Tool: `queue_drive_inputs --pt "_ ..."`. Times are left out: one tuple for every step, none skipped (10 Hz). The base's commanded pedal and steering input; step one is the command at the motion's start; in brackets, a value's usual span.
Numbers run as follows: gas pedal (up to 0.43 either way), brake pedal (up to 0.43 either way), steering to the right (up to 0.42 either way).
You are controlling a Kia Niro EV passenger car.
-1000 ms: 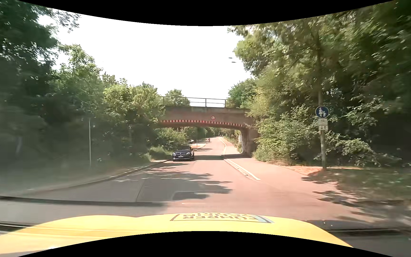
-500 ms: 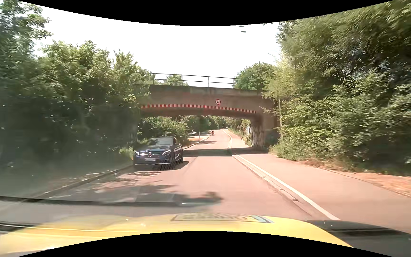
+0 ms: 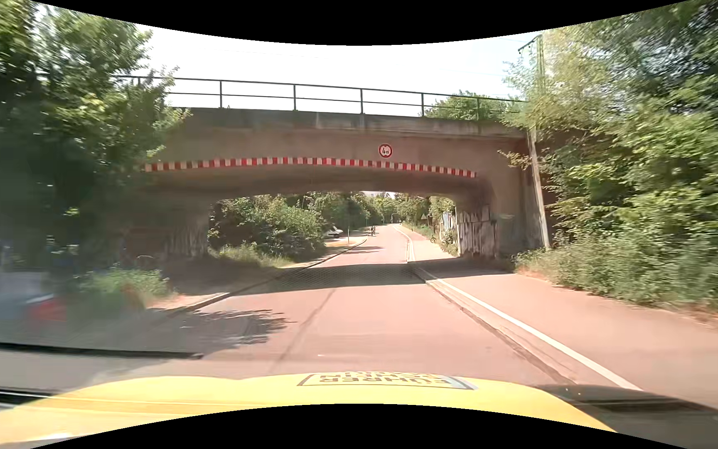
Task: Follow the waypoints while adhering to traffic rules and regulations
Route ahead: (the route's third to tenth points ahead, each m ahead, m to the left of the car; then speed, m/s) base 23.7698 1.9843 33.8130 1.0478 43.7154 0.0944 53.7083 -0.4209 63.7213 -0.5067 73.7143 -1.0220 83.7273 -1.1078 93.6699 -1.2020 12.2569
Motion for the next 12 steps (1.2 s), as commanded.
queue_drive_inputs --pt "0.047 0.000 0.006" --pt "0.039 0.000 0.008" --pt "0.039 0.000 0.009" --pt "0.039 0.000 0.011" --pt "0.039 0.000 0.015" --pt "0.039 0.000 0.017" --pt "0.039 0.000 0.018" --pt "0.039 0.000 0.019" --pt "0.039 0.000 0.019" --pt "0.039 0.000 0.019" --pt "0.039 0.000 0.018" --pt "0.039 0.000 0.018"
